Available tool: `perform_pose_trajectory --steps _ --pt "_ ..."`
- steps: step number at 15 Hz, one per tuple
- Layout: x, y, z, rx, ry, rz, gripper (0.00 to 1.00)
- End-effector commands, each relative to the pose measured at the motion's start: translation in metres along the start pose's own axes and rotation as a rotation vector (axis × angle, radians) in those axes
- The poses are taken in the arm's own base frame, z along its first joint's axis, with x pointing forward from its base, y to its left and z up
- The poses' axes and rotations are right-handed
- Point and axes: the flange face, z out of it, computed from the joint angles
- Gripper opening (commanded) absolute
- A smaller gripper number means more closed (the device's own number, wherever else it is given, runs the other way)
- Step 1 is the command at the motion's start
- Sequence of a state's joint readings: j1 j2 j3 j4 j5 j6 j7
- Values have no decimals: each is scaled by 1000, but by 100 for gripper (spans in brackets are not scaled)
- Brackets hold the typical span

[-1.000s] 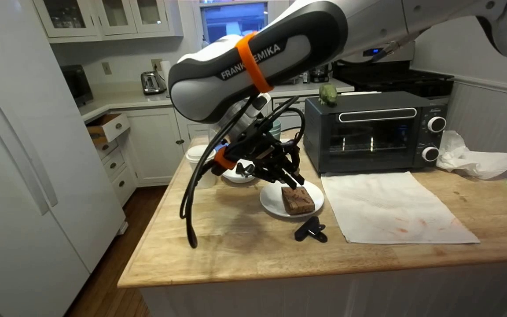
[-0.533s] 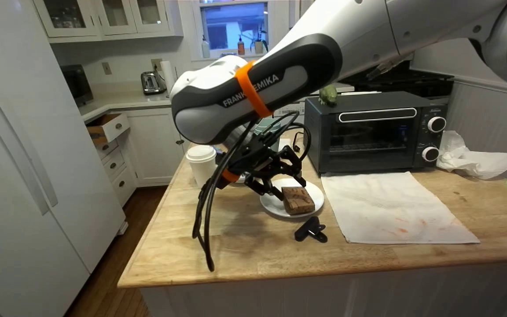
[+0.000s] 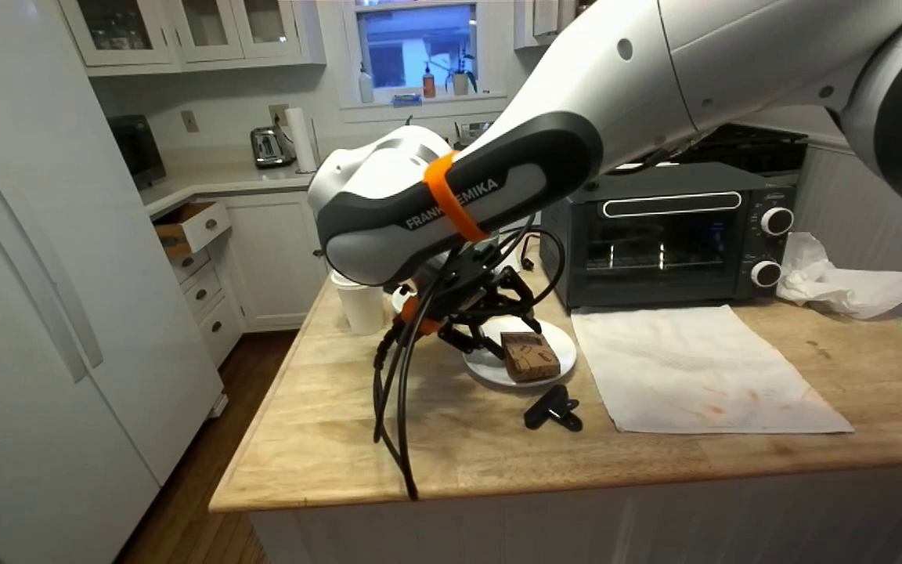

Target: Remove the brown object from the white plate and put it on the table

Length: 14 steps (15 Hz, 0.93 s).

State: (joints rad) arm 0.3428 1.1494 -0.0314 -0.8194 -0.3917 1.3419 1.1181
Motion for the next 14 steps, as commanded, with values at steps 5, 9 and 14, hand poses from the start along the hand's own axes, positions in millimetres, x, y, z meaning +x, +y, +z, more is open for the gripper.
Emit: perform_pose_trajectory --steps 5,9,14 --pt "7 9 -6 -31 -2 4 13" --pt "2 21 -18 -35 -67 35 0" --pt "-3 32 -36 11 -143 48 0"
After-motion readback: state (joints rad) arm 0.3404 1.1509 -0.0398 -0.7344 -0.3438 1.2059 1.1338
